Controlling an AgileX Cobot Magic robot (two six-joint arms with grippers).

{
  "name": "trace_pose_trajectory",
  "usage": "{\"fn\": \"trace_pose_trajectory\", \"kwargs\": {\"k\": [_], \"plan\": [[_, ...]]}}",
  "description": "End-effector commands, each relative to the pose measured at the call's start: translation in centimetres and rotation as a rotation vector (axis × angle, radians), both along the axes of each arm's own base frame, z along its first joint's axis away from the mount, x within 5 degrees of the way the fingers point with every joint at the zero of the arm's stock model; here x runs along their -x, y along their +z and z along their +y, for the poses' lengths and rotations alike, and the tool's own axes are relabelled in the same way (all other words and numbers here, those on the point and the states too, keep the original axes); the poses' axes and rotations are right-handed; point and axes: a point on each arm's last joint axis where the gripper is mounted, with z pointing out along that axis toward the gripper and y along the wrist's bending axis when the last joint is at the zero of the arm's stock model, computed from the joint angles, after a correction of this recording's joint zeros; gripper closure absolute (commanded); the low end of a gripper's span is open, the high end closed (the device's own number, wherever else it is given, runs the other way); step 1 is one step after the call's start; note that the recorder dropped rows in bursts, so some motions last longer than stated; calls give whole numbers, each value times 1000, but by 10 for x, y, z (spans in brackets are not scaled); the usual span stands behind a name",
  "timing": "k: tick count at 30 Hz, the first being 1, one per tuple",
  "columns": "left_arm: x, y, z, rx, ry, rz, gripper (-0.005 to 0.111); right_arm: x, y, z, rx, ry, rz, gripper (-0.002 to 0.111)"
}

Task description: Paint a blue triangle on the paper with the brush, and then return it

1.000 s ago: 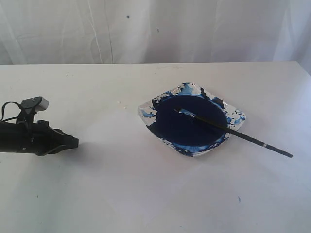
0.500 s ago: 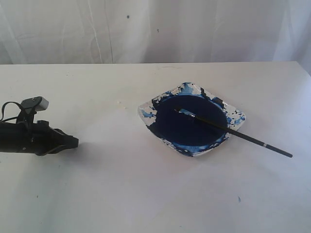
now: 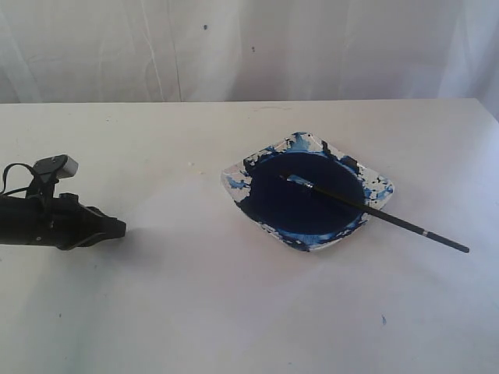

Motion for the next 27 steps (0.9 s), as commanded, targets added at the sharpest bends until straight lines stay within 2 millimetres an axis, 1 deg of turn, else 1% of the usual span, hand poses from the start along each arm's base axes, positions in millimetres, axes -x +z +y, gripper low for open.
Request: {"fn": "trace_pose_trajectory", "kwargs": {"k": [1,25,27], "plan": [[1,2,1,9,18,-2,107,-1,7,0,10,4,-91,108],[1,2,1,9,18,-2,107,-1,7,0,2,4,-92,108],[1,2,1,9,18,-2,107,-1,9,0,16,5,-113,108]]}}
